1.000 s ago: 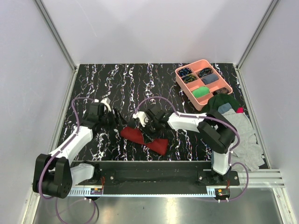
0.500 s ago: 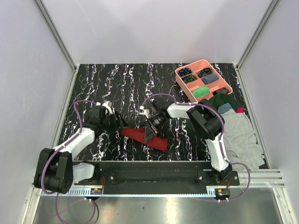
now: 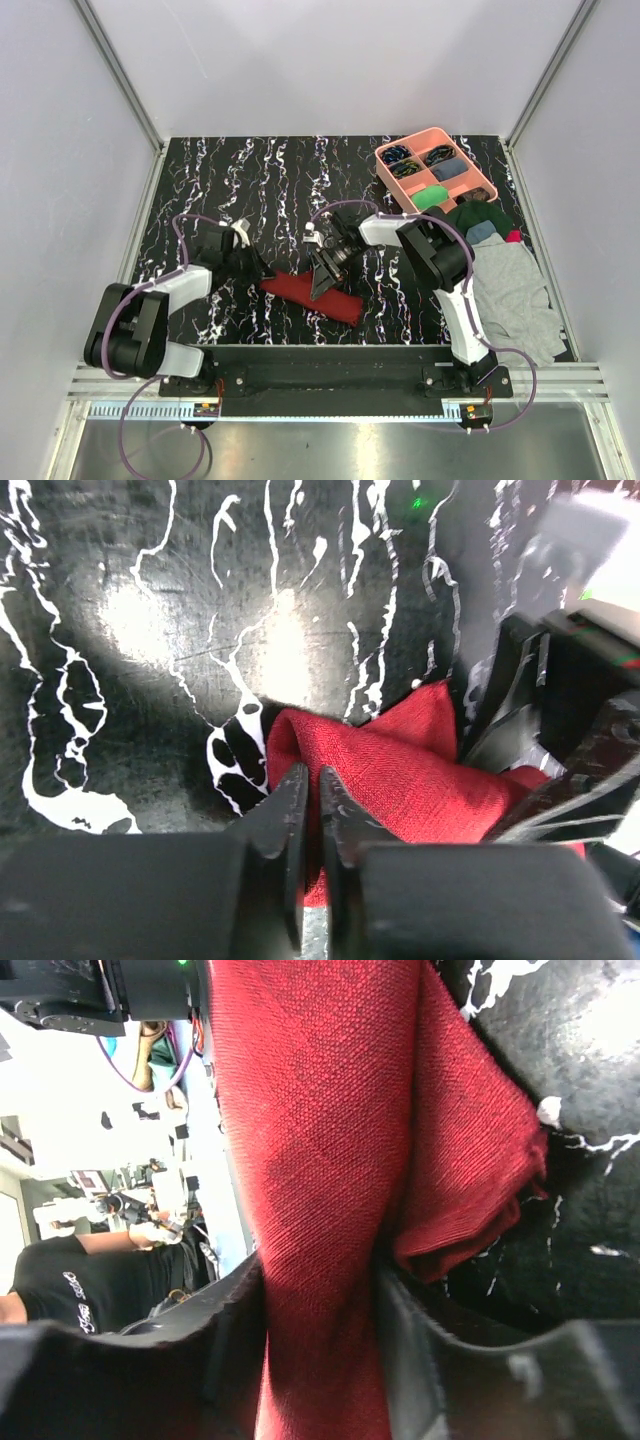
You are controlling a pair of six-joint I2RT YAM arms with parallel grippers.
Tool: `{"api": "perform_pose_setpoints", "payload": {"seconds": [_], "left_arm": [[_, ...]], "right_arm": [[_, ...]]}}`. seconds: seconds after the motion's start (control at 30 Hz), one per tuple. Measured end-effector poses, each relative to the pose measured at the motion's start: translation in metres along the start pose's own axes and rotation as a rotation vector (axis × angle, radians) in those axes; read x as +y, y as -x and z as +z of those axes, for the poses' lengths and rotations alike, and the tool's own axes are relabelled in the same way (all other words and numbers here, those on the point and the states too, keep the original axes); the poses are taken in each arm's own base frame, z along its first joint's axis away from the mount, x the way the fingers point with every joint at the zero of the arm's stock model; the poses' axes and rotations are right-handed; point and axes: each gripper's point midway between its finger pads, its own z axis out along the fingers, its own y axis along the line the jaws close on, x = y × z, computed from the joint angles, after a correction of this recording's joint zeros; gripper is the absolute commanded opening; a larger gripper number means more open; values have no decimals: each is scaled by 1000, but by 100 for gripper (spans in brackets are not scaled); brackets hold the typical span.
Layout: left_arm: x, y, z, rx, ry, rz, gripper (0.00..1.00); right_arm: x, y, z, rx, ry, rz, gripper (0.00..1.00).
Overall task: Fold the napkin, place the utensils inside, and roll it up
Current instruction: Roll the napkin with the utensil
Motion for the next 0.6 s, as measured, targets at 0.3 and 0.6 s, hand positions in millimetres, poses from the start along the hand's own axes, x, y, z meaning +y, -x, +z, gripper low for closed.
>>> {"api": "perform_pose_setpoints", "payload": {"seconds": [0.3, 0.6], "left_arm": [[0, 1, 11, 62, 7, -20, 0], [0, 3, 13, 107, 35, -44, 0]], "right_arm": [[14, 22, -26, -66, -196, -117, 100], [35, 25, -41, -154, -620, -494, 100]]}}
